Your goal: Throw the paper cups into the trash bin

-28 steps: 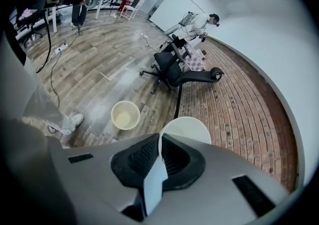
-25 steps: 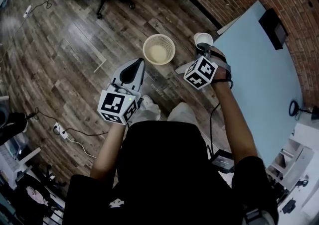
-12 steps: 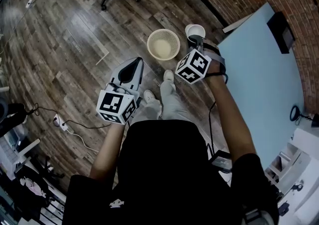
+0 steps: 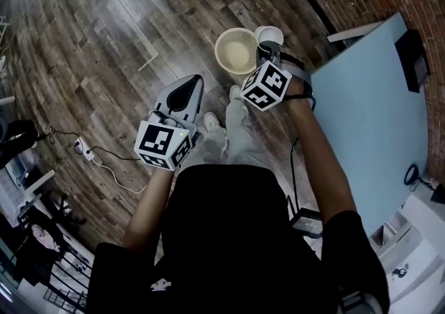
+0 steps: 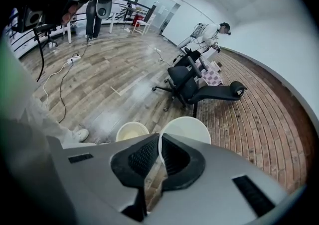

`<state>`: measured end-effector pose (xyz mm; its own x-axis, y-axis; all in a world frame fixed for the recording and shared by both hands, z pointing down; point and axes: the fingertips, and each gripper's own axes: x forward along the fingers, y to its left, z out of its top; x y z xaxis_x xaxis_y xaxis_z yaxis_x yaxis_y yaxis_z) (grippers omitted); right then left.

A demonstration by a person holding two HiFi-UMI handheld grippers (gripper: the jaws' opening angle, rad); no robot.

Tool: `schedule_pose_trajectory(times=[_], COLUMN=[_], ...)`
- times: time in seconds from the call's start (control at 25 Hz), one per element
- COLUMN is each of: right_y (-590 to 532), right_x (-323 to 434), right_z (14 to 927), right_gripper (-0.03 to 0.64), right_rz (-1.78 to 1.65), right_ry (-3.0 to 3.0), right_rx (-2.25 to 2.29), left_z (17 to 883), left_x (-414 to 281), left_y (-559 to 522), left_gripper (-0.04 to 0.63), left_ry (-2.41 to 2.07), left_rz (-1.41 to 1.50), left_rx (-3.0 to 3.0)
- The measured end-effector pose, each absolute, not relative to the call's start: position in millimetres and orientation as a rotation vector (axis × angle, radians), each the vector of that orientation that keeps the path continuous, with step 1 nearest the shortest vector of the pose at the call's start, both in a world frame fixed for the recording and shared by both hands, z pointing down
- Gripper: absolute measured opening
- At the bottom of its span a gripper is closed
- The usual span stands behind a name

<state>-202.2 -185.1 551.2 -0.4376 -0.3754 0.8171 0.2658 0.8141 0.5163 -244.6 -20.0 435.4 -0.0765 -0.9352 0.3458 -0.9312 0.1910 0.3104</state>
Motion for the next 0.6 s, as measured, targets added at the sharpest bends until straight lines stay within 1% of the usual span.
schedule_pose_trajectory(times=[0.6], right_y=[-199.9], right_x=[-241.1], right_z=[681.7], right_gripper=[0.017], right_rz=[-0.585], right_ry=[-1.886], right_rx=[-0.082], left_z=[529.8], left_x=[-262.8], left_y=[-73.9], left_gripper=[0.003], left_ry=[-1.933], left_rz=[0.068], left_rx=[1.588])
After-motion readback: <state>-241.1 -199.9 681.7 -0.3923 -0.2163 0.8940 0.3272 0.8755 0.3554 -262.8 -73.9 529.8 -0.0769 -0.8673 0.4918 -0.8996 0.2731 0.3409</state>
